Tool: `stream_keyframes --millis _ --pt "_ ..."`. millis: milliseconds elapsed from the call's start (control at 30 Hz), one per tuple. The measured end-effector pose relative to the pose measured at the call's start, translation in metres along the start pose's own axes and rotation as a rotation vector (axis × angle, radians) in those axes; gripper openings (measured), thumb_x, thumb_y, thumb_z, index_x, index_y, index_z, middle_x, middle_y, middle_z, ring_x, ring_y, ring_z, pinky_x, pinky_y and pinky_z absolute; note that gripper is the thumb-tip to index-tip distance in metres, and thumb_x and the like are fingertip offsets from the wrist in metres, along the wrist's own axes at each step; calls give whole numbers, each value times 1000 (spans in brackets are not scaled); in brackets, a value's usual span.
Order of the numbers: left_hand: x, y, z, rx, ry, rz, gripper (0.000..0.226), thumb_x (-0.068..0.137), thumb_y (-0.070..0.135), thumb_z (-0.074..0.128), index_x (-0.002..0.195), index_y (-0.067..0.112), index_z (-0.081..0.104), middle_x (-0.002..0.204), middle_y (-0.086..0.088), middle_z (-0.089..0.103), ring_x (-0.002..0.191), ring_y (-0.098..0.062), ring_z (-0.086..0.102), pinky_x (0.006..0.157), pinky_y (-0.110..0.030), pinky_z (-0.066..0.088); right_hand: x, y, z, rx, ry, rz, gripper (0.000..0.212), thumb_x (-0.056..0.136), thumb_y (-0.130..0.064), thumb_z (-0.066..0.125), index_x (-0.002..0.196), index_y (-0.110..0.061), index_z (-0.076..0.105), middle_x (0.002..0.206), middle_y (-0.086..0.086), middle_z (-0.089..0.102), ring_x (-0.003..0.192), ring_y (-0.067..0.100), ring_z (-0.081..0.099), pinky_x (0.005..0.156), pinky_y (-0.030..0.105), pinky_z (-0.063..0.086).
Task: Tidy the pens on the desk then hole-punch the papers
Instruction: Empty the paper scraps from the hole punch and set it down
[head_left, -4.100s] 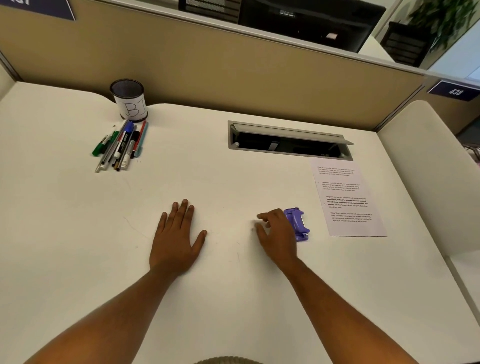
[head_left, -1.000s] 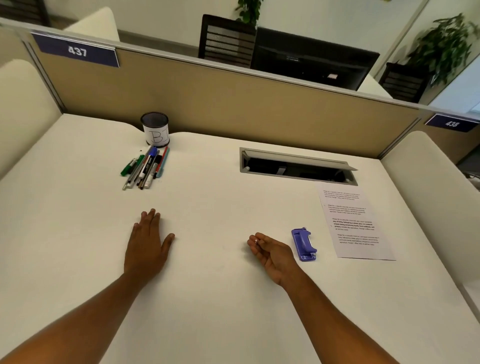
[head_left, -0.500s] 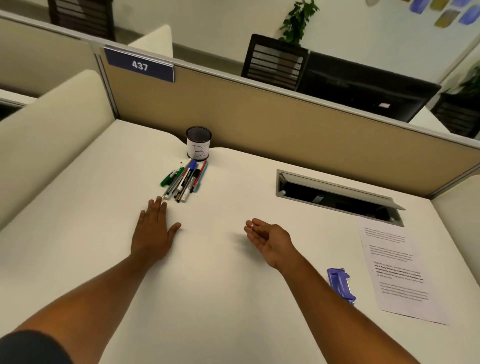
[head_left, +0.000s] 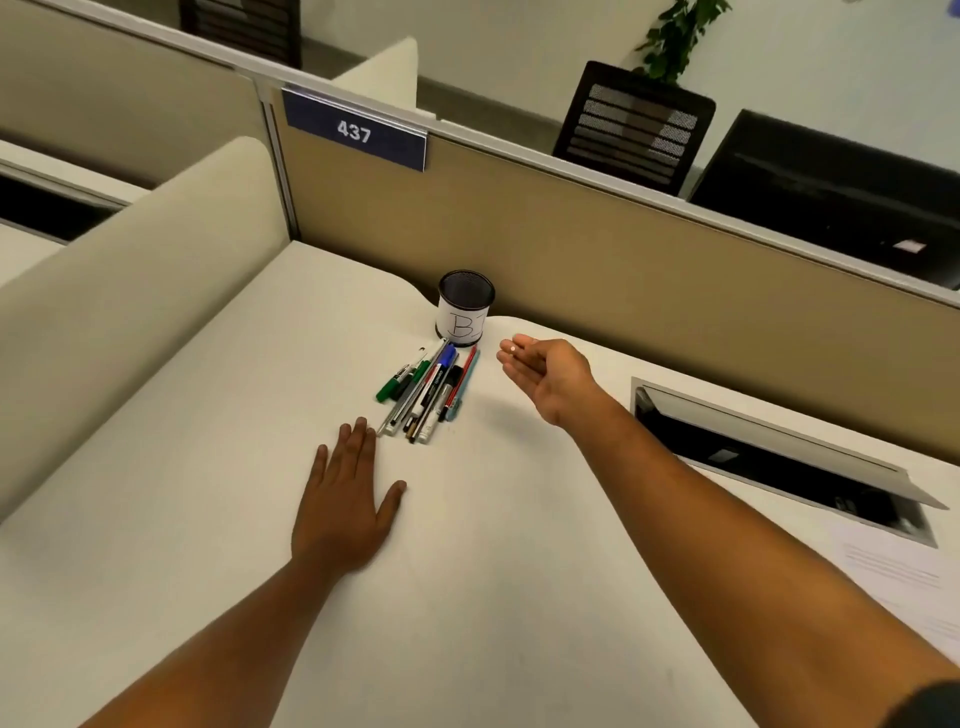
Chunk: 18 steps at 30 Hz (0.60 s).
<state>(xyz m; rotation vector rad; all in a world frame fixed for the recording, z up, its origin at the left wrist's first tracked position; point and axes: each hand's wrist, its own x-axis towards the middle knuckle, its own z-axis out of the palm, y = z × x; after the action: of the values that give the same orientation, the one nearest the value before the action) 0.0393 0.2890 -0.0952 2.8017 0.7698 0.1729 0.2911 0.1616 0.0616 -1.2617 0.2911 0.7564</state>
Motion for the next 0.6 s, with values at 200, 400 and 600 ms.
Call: stream_keyframes --millis 200,400,600 --pt "1 1 -3 -5 -19 -4 81 97 60 25 159 11 6 168 -2 -1 155 -15 -6 126 -41 8 50 -29 47 -134 -23 -75 29 97 2 40 107 1 67 96 15 75 82 23 74 74 29 61" --pt "1 3 -6 -7 -29 -12 81 97 60 25 159 10 5 168 -1 -2 154 -15 -9 126 -41 8 87 -46 85 -484 28 -291 25 93 4 51 81 -9 68 85 12 73 69 21 73 71 32 64" --pt "1 5 -7 -9 -37 -5 80 98 58 27 159 11 4 168 0 -4 154 -14 -8 125 -41 7 104 -45 88 -1136 100 -656 22 85 4 67 79 -15 77 87 3 77 85 21 75 75 37 63"
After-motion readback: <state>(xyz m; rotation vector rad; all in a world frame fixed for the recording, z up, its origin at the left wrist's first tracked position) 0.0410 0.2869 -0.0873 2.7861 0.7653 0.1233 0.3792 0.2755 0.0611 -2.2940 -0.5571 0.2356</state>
